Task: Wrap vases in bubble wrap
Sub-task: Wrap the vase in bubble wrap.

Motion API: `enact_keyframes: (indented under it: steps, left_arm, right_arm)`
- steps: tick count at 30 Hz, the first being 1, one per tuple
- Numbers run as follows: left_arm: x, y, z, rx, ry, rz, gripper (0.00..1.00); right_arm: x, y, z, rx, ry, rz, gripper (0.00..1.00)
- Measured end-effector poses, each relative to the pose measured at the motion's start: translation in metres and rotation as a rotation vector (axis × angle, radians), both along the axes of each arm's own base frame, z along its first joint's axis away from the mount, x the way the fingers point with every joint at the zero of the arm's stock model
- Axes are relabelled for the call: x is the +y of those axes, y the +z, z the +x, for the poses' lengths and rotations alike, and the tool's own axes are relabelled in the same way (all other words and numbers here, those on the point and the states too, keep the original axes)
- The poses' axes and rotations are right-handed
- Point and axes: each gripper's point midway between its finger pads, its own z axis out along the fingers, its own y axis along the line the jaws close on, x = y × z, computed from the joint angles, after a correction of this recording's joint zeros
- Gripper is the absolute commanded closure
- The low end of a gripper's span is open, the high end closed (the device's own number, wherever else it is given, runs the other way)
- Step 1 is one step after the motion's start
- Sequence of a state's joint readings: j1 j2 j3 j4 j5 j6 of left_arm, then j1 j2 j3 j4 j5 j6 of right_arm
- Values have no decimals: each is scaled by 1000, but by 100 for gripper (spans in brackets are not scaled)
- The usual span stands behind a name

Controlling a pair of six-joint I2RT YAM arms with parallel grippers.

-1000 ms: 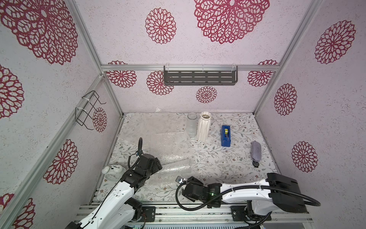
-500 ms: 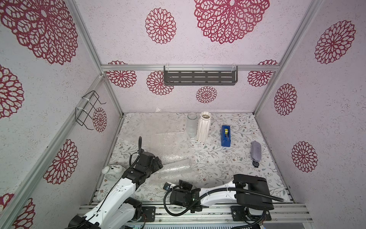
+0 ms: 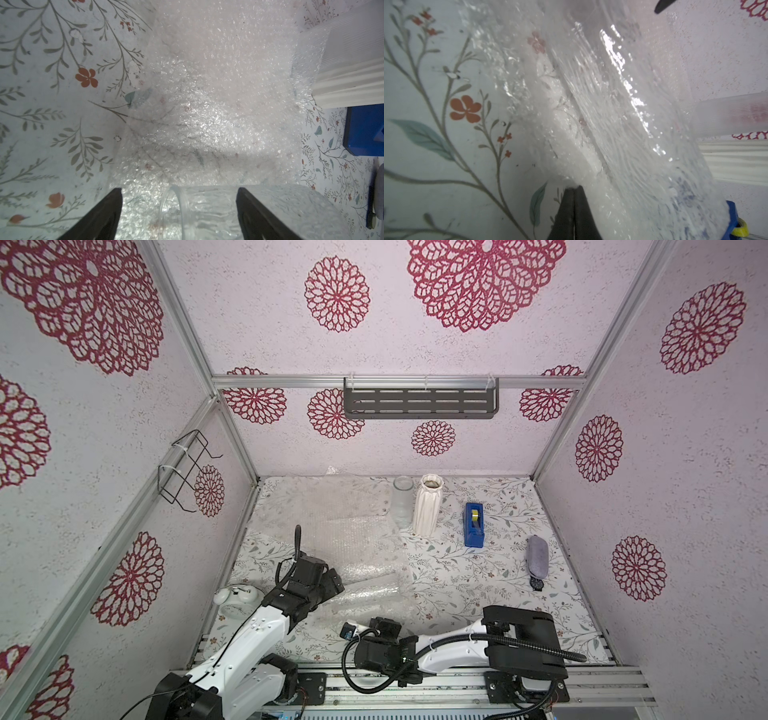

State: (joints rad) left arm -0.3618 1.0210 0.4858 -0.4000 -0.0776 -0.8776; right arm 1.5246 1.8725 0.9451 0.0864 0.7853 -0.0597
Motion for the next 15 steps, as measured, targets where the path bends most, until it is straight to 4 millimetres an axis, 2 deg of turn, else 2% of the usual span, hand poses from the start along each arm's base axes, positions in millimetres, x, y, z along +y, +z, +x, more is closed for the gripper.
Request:
enact_keyframes:
  steps: [6, 10, 15]
  left_arm:
    - [-4, -1, 9, 24, -32, 27, 12]
    - [-6, 2, 15, 20, -48, 39, 12]
    - [-9, -5, 19, 50, -73, 59, 13]
  right_arm:
    - [-1, 7, 8, -8, -14, 36, 100]
    - [0, 17, 17, -22, -38, 79, 100]
    - [1, 32, 28, -44, -62, 127, 100]
